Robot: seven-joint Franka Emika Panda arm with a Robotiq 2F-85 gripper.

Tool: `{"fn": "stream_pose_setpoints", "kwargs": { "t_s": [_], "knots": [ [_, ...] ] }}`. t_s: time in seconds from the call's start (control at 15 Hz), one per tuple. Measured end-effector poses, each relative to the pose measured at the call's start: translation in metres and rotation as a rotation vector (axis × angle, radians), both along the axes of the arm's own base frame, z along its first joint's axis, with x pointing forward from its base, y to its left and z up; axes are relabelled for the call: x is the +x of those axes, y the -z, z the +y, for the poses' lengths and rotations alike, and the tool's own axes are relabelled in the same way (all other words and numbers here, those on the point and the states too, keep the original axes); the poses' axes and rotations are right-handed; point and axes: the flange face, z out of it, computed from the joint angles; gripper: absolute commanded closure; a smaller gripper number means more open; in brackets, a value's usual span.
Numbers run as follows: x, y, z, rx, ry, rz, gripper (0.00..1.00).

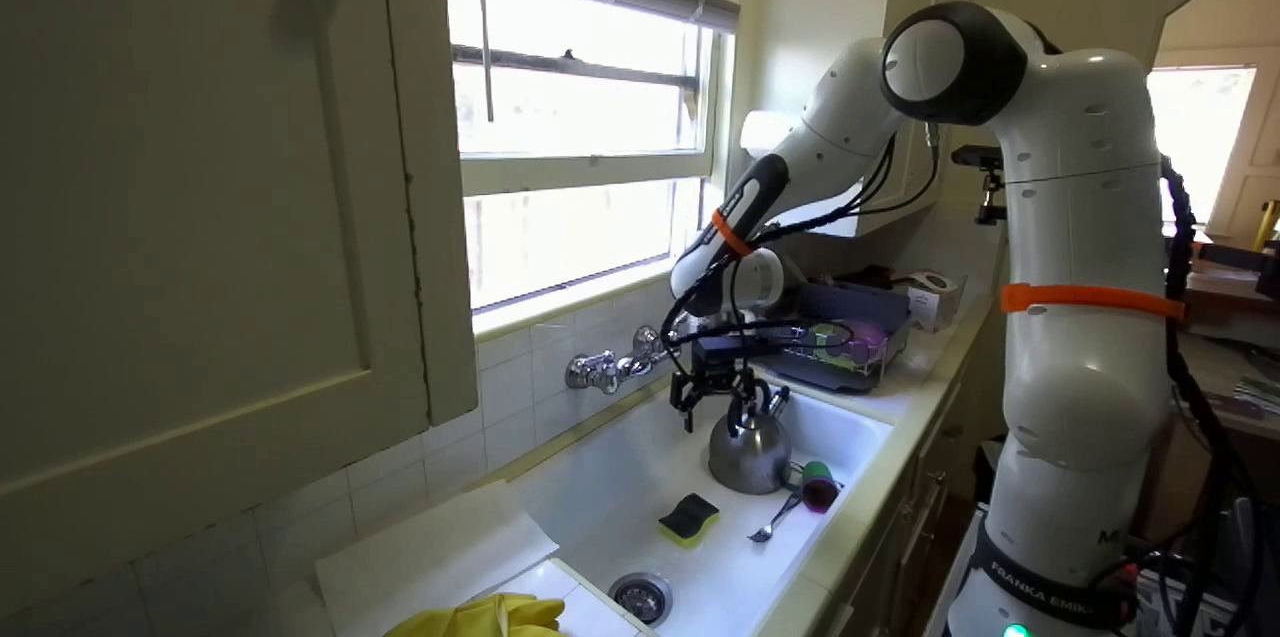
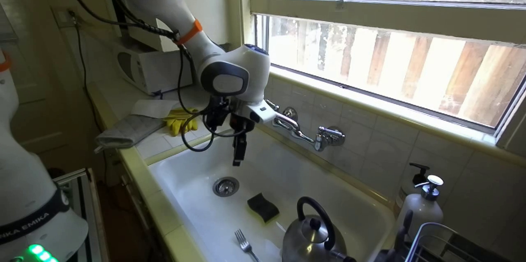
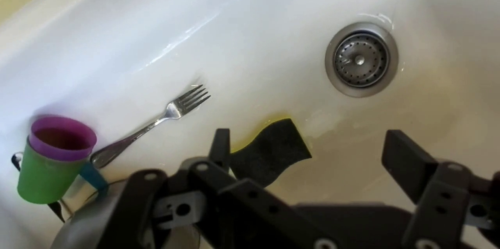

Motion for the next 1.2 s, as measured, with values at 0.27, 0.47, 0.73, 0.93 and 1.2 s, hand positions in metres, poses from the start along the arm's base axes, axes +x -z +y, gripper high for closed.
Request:
{"fn": "stream_pose_setpoints", "kwargs": {
  "t_s": [0.27, 0.47, 0.73, 0.93, 1.2],
  "knots": [
    [-0.007, 0.034, -0.014, -0.014, 0.200, -0.058, 0.00],
    [-0.012, 0.056, -0.023, -0.034, 0.353, -0.097, 0.00],
    [-0.015, 0.084, -0.030, -0.063, 0.512, -0.119, 0.00],
    [-0.013, 0.082, -0.030, -0.062, 0.511, -0.124, 0.00],
    [-0.012, 0.080, -0.030, -0.062, 0.511, -0.128, 0.00]
  ]
}}
